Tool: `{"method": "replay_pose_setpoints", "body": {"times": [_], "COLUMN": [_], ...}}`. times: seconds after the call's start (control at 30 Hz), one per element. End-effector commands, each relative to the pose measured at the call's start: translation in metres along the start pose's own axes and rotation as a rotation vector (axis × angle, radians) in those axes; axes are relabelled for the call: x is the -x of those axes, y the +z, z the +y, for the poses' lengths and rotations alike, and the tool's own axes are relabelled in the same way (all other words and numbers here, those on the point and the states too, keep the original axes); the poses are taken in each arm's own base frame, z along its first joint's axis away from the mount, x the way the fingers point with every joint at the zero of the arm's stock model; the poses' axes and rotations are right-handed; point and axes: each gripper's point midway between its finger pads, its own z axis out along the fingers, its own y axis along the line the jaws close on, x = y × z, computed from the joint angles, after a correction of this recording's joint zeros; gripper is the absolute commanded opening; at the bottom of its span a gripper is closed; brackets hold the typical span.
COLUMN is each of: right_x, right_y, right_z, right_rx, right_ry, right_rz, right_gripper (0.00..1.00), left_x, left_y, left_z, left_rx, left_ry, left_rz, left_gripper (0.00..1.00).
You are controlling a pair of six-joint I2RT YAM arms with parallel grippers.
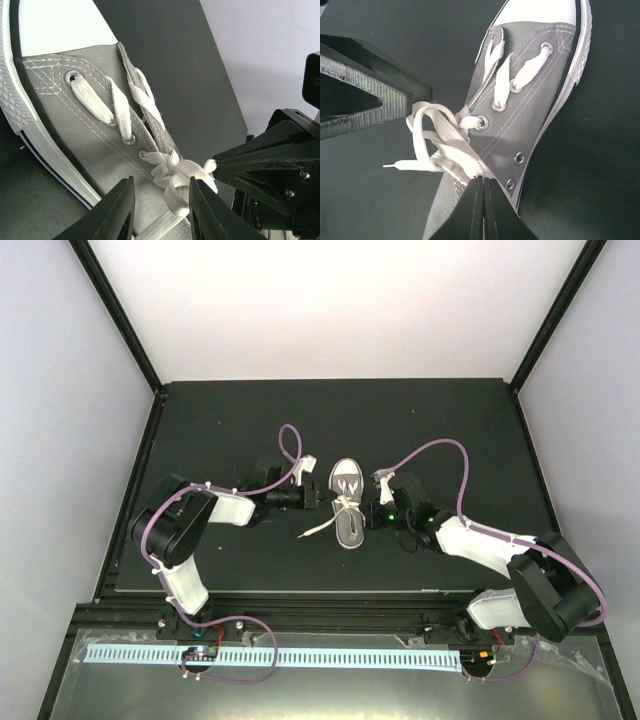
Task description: Tie the shoes
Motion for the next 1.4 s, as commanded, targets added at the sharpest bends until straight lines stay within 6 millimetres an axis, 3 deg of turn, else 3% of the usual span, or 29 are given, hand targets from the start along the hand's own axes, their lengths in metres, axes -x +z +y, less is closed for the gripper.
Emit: {"method": "replay_pose_setpoints", "body": {"times": [0.0, 0.47, 0.77, 0.97, 1.37], "right_x": [0.006, 0.008, 0.023, 0.034, 0.025], "right_y": [-0.001, -0.001, -0.011, -0.017, -0.021], "right_z": [0.0, 0.001, 0.004, -0.005, -0.033], "right_rx": [0.002, 0.003, -0.007, -0.045, -0.079], "right_ry": [-0.002, -0.004, -0.003, 0.031, 0.115], "right_rz": [-0.024, -0.026, -0.078, -0.09, -0.082], "right_gripper": [0.02, 0.02, 0.02, 0.02, 0.02], "left_x": [0.008, -0.007, -0.004, -0.005, -0.013], "left_y": [-0.002, 0.009, 0.003, -0.004, -0.031], "left_z": [-0.013, -0.018, -0.015, -0.006, 0.025], "left_rx": [-0.054, -0.097, -0.063, -0.021, 0.074], "left_ry": [0.036, 0.015, 0.009, 0.008, -0.023], "left_rz": [-0.015, 0.033, -0.008, -0.014, -0.041], "left_gripper": [0.31, 0.31, 0.04, 0.02, 0.01]}}
